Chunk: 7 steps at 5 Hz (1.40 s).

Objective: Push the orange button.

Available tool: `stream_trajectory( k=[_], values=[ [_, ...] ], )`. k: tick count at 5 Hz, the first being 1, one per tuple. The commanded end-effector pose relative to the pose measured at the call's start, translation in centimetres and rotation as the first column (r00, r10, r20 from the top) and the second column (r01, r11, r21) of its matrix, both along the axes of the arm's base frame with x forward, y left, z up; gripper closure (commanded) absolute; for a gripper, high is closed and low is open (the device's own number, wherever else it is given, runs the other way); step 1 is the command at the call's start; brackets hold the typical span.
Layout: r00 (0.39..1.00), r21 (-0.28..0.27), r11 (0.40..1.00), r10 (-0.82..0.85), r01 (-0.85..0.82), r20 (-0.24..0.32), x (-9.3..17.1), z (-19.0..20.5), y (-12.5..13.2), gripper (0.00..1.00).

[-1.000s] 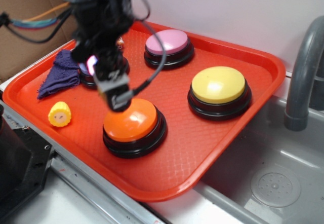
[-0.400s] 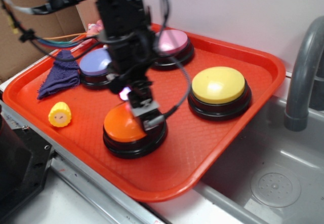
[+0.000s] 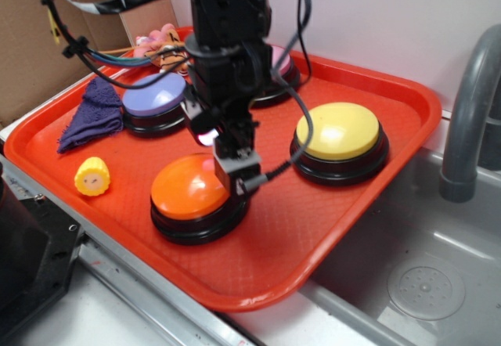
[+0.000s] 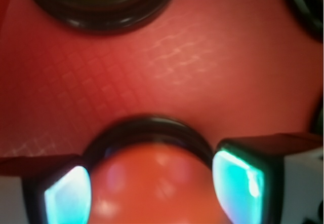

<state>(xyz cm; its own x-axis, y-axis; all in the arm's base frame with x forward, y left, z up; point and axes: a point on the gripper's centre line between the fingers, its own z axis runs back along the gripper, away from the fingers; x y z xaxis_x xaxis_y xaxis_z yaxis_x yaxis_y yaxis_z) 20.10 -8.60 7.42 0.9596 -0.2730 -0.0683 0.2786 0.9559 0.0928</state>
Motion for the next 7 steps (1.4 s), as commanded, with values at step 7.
stream_trajectory(
  k=[7],
  values=[
    [0.999,-0.095,0.995,-0.003,0.006,0.033,-1.4,12.5,-1.8,0.0]
  ],
)
